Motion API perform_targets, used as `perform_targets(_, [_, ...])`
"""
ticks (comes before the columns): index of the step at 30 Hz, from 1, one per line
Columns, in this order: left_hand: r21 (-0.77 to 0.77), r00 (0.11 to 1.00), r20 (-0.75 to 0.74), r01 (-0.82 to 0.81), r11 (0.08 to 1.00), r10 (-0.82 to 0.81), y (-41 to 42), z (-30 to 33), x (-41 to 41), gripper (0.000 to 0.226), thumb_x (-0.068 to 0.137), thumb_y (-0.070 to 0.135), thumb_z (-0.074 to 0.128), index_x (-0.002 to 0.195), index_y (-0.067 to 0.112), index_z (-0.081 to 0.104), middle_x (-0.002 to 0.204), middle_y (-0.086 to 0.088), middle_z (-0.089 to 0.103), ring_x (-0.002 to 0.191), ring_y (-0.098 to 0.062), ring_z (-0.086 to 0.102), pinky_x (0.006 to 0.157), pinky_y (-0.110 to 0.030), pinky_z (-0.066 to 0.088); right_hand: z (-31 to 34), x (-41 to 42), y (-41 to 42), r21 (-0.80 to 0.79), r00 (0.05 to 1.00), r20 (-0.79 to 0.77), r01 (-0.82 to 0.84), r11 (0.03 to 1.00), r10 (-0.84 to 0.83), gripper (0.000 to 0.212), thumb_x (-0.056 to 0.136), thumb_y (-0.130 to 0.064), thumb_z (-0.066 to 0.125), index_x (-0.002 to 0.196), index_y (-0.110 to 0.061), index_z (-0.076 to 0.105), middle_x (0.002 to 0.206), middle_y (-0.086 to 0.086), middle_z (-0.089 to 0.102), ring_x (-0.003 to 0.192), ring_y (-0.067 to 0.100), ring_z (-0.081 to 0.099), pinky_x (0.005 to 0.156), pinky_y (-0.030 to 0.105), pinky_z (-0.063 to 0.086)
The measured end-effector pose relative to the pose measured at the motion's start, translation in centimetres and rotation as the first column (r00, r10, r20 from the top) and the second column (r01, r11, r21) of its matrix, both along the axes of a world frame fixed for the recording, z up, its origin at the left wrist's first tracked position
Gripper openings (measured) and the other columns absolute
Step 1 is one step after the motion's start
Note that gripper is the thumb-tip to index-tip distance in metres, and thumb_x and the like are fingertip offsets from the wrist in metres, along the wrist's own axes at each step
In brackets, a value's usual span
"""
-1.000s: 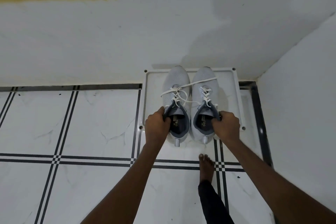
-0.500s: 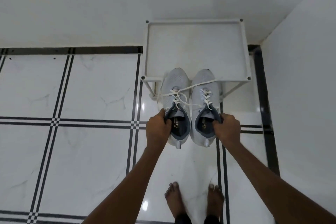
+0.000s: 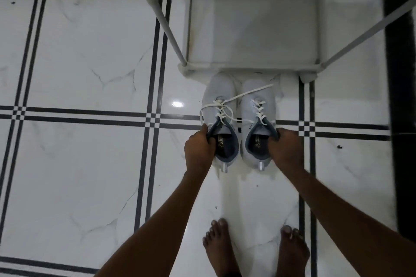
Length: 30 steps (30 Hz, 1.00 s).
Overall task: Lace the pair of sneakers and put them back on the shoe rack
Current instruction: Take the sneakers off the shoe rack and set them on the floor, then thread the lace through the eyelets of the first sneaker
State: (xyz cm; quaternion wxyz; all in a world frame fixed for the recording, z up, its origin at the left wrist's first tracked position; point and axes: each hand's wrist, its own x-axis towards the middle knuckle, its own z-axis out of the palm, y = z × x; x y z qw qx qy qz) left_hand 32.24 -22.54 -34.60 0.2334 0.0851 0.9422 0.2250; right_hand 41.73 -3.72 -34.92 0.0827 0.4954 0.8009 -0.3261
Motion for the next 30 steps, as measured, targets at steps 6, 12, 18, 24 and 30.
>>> perform_targets(6, [-0.027, 1.0, 0.0, -0.026, 0.999, 0.026, -0.5, -8.3, -0.3, 0.03, 0.09, 0.01, 0.048, 0.117, 0.011, 0.061, 0.081, -0.009, 0.069, 0.069, -0.027, 0.062, 0.062, -0.03, 0.043, -8.7, -0.3, -0.2, 0.076, 1.0, 0.008, 0.028, 0.997, -0.029, 0.015, 0.083, -0.005, 0.056, 0.087, 0.005, 0.066, 0.083, 0.026, 0.067, 0.078, 0.043, 0.062, 0.065, 0.033, 0.035])
perform_targets(12, [0.028, 0.997, -0.013, -0.079, 0.996, 0.08, -1.6, -10.2, -0.3, 0.032, 0.092, 0.013, 0.05, 0.122, 0.013, 0.061, 0.086, -0.006, 0.071, 0.074, -0.024, 0.065, 0.063, -0.029, 0.045, -8.9, -0.8, -1.8, 0.213, 0.999, 0.0, 0.033, 0.976, -0.034, 0.042, 0.086, -0.014, 0.06, 0.125, 0.001, 0.054, 0.115, 0.024, 0.067, 0.1, 0.044, 0.065, 0.075, 0.038, 0.047])
perform_targets(18, [0.089, 0.986, -0.069, -0.143, 0.986, 0.149, -5.1, -10.5, -1.8, 0.034, 0.094, 0.014, 0.054, 0.127, 0.013, 0.061, 0.09, -0.002, 0.072, 0.073, -0.018, 0.064, 0.063, -0.018, 0.047, -7.8, -5.2, -6.9, 0.41, 0.939, -0.236, -0.139, 0.901, 0.252, 0.045, 0.084, -0.013, 0.054, 0.127, -0.002, 0.057, 0.129, 0.018, 0.062, 0.12, 0.036, 0.053, 0.102, 0.044, 0.04])
perform_targets(24, [0.229, 0.973, -0.127, -0.158, 0.96, 0.191, -7.7, -11.6, -3.4, 0.035, 0.096, 0.041, 0.054, 0.122, 0.019, 0.065, 0.099, 0.005, 0.074, 0.083, -0.007, 0.069, 0.069, -0.02, 0.058, -9.7, -10.7, -12.2, 0.26, 0.87, -0.34, -0.278, 0.925, 0.357, 0.013, 0.088, -0.01, 0.058, 0.09, -0.006, 0.07, 0.083, 0.011, 0.071, 0.083, 0.031, 0.058, 0.072, 0.036, 0.043])
perform_targets(30, [0.302, 0.994, -0.067, -0.065, 0.951, 0.089, -9.3, -12.7, -7.3, 0.027, 0.098, 0.042, 0.055, 0.086, 0.02, 0.066, 0.074, 0.004, 0.07, 0.069, -0.011, 0.068, 0.062, -0.036, 0.059, -10.6, -14.9, -11.4, -0.198, 0.953, -0.29, -0.151, 0.968, 0.09, 0.016, 0.082, -0.024, 0.067, 0.071, -0.012, 0.068, 0.067, -0.003, 0.063, 0.067, 0.017, 0.056, 0.062, 0.028, 0.041])
